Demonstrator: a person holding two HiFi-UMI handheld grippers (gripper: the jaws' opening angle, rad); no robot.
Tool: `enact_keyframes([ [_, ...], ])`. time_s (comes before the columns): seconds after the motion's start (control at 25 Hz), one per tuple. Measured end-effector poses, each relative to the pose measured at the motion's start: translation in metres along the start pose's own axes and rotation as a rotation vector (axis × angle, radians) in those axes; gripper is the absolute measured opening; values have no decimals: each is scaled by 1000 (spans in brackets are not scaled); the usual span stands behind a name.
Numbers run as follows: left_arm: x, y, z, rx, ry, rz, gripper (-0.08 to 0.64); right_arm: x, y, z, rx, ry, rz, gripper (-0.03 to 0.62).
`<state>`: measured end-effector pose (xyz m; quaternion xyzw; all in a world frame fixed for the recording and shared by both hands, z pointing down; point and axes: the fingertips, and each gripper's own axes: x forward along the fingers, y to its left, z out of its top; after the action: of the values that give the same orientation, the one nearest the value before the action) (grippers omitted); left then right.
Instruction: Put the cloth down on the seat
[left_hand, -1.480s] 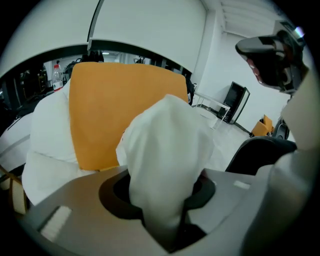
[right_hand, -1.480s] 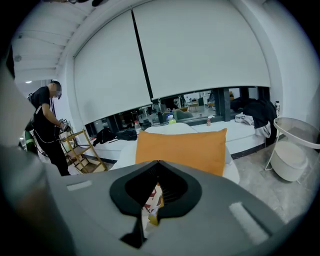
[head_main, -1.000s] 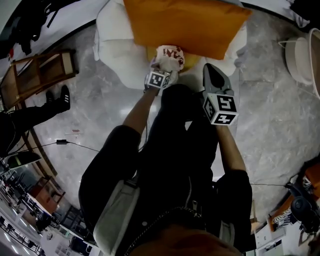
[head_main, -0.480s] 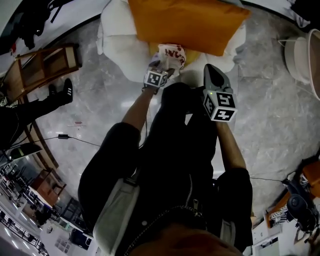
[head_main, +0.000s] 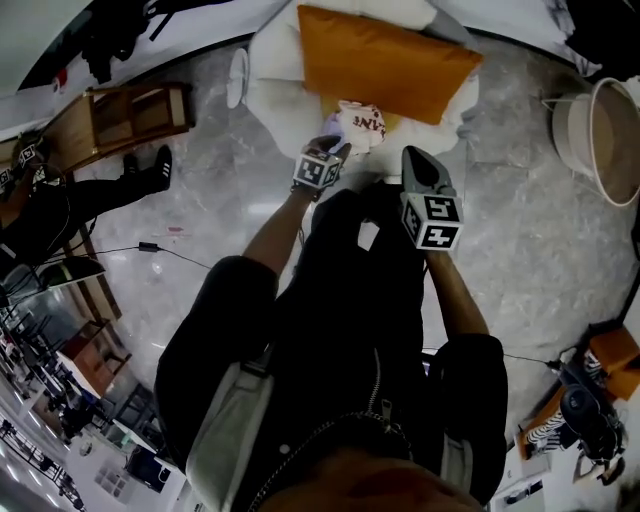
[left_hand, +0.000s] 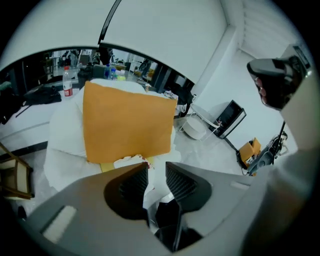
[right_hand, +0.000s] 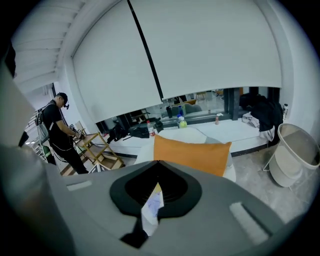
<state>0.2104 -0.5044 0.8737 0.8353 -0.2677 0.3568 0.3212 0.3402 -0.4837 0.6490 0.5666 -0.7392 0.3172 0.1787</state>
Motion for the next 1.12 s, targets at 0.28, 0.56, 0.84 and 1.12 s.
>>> enact_keyframes([
  [0.28, -119, -50, 79, 54, -86, 53, 9, -57, 50, 73, -22, 2, 62, 2],
  [0.56, -197, -93, 147, 3, -233, 107, 9, -85, 58, 141, 32, -56, 141, 2],
  [0.84, -245, -111, 213, 28, -378, 165, 9, -92, 65, 198, -79, -119, 204, 2],
  [1.12, -249, -122, 226, 25, -417, 203, 9, -95, 60, 208, -131, -121, 260, 2],
])
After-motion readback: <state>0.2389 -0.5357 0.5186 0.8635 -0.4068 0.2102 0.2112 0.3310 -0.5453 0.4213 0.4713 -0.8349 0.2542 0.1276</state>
